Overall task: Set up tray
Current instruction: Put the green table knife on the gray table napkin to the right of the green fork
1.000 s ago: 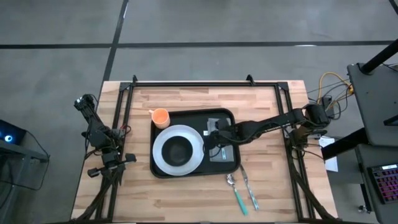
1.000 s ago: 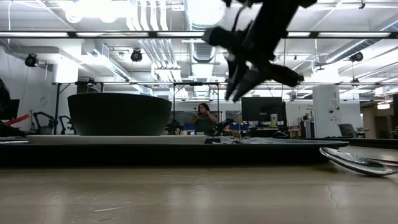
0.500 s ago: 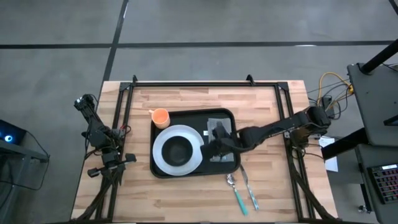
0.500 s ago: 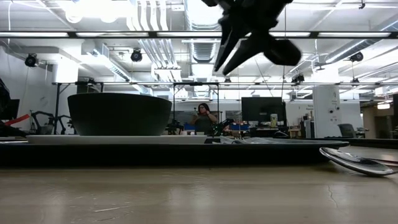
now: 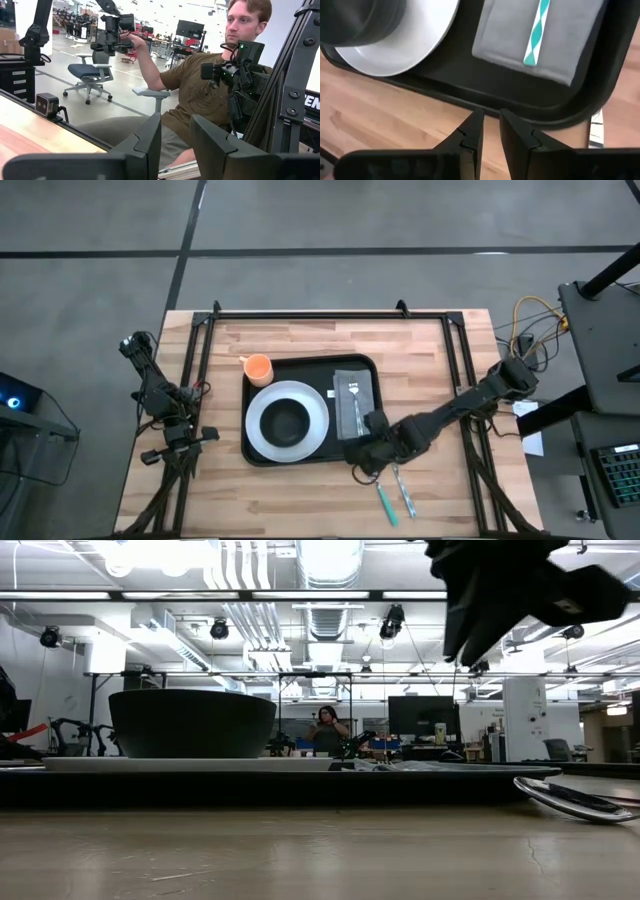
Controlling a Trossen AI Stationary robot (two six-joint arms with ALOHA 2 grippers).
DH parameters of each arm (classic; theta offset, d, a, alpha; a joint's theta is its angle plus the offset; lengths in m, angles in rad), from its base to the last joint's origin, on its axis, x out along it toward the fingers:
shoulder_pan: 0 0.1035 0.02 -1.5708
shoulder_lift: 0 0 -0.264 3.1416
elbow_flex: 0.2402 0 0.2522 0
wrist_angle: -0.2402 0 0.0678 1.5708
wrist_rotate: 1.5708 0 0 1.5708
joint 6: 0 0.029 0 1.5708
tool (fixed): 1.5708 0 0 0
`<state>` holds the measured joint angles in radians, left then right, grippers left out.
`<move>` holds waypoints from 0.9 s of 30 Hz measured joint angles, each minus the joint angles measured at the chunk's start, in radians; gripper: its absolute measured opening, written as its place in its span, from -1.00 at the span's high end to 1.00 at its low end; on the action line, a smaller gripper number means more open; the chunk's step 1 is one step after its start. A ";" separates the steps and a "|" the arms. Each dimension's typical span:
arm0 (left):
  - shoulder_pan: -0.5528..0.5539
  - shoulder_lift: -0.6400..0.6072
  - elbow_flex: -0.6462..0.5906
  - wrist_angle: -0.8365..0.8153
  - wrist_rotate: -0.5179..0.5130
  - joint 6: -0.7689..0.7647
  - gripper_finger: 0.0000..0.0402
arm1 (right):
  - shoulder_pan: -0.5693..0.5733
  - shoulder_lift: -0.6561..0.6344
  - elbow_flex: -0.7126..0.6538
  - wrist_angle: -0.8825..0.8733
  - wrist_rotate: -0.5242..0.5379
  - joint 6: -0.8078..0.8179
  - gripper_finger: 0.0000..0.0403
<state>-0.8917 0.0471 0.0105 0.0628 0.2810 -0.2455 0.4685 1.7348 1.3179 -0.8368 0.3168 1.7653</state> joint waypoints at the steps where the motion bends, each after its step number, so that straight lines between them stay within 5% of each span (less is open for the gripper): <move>1: 0.000 0.000 0.000 0.000 0.000 0.000 0.58 | 0.009 0.000 -0.002 0.001 0.000 0.012 0.73; 27: 0.000 0.000 0.000 0.000 0.000 0.000 0.58 | 0.253 0.000 -0.006 -0.118 -0.076 0.249 0.73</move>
<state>-0.8915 0.0471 0.0105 0.0628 0.2810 -0.2455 0.7210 1.7348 1.3123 -0.9551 0.2404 2.0145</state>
